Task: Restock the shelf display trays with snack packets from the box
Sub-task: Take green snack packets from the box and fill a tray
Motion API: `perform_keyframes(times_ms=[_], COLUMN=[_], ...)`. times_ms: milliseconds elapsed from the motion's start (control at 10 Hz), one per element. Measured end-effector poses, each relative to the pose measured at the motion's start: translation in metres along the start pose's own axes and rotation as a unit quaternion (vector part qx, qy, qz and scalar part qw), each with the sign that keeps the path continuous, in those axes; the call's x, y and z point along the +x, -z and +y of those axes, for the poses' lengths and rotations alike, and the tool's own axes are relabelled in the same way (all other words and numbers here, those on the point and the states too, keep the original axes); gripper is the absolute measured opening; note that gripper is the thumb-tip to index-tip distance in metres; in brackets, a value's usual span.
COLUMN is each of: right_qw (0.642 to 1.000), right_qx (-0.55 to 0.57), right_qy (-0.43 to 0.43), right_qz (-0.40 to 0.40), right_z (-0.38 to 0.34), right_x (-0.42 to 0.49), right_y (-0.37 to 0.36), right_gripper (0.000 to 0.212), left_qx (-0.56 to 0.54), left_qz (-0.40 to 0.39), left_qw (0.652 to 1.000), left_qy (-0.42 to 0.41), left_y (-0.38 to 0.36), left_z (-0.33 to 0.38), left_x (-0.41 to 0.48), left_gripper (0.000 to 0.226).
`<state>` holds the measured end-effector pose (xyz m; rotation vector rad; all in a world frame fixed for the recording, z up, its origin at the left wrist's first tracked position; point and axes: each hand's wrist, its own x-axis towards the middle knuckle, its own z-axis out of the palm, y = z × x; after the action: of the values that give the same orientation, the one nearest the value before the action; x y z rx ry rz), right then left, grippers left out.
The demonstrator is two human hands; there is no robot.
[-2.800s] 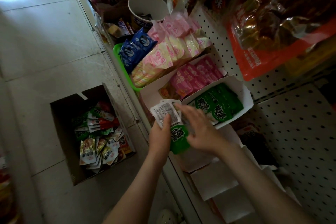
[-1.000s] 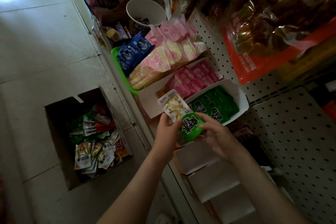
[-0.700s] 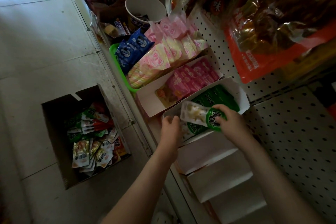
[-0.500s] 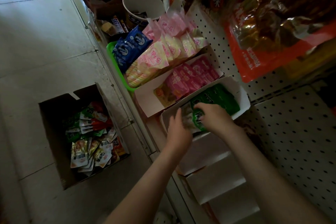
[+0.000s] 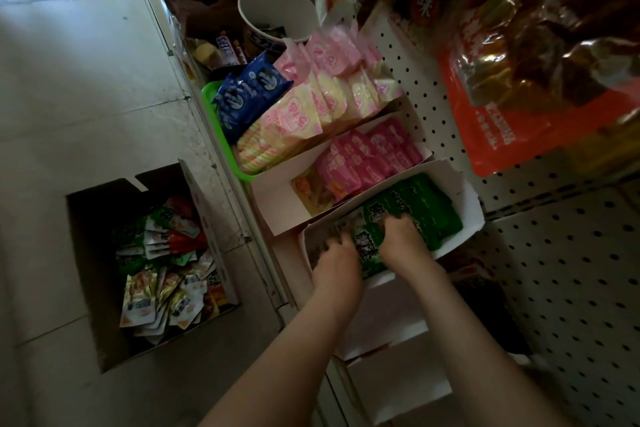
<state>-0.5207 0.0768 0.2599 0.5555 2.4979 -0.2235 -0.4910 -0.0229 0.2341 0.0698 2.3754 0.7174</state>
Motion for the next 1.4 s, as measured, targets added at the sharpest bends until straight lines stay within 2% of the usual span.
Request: perform_keyframes(times_ms=[100,200,300,400,500,600,700,800,900,1000,1100,1200,1300,1400], right_qw=[0.998,0.994,0.988,0.989,0.994,0.996,0.999,0.993,0.984,0.979,0.975,0.966,0.963,0.966], right_qx=[0.060,0.098,0.134,0.096,0.033,0.040,0.017,-0.057,-0.096,-0.116,-0.125,-0.137,-0.132,-0.116], right_qy=[-0.014,-0.036,-0.040,-0.017,0.025,0.057,0.029,-0.001,-0.022,-0.028,-0.030,-0.043,-0.054,-0.058], right_qz=[-0.031,-0.038,-0.072,-0.110,-0.101,-0.063,-0.005,0.101,0.151,0.168,0.180,0.216,0.230,0.225], right_z=[-0.004,-0.007,-0.005,-0.003,-0.005,-0.005,0.000,0.010,0.020,0.022,0.024,0.024,0.025,0.028], right_x=[0.001,0.002,0.003,-0.002,-0.008,-0.016,-0.018,-0.014,-0.007,-0.004,-0.010,-0.015,-0.020,-0.022], right_y=[-0.003,0.000,0.005,0.010,0.008,0.001,-0.005,0.003,0.008,0.004,-0.005,-0.007,-0.005,-0.002], right_gripper=[0.047,0.044,0.031,0.038,0.046,0.055,0.062,0.059,0.064,0.072,0.071,0.066,0.070,0.071], left_qx=[-0.019,-0.033,-0.044,-0.067,-0.114,-0.143,-0.168,-0.231,-0.293,-0.349,-0.335,-0.316,-0.252,-0.162], left_qz=[-0.013,-0.027,-0.033,-0.025,-0.032,-0.022,0.004,0.014,0.006,-0.043,-0.072,-0.124,-0.102,-0.080], left_qw=[1.000,0.999,0.998,0.997,0.993,0.989,0.986,0.973,0.955,0.936,0.939,0.940,0.961,0.983], left_qy=[0.017,0.017,0.015,0.009,-0.008,0.002,0.009,0.027,0.037,0.029,0.030,-0.041,-0.050,-0.024], left_y=[0.002,0.003,0.003,0.002,0.002,0.003,0.004,0.005,0.001,-0.004,-0.004,-0.004,0.001,0.002], left_z=[-0.002,0.001,-0.001,-0.007,-0.012,-0.011,-0.007,-0.002,0.005,0.008,0.006,0.005,0.007,0.005], left_x=[0.005,0.010,0.016,0.023,0.025,0.029,0.032,0.034,0.033,0.030,0.026,0.019,0.024,0.029], left_gripper=[0.057,0.065,0.072,0.065,0.067,0.067,0.064,0.063,0.063,0.069,0.072,0.069,0.082,0.057])
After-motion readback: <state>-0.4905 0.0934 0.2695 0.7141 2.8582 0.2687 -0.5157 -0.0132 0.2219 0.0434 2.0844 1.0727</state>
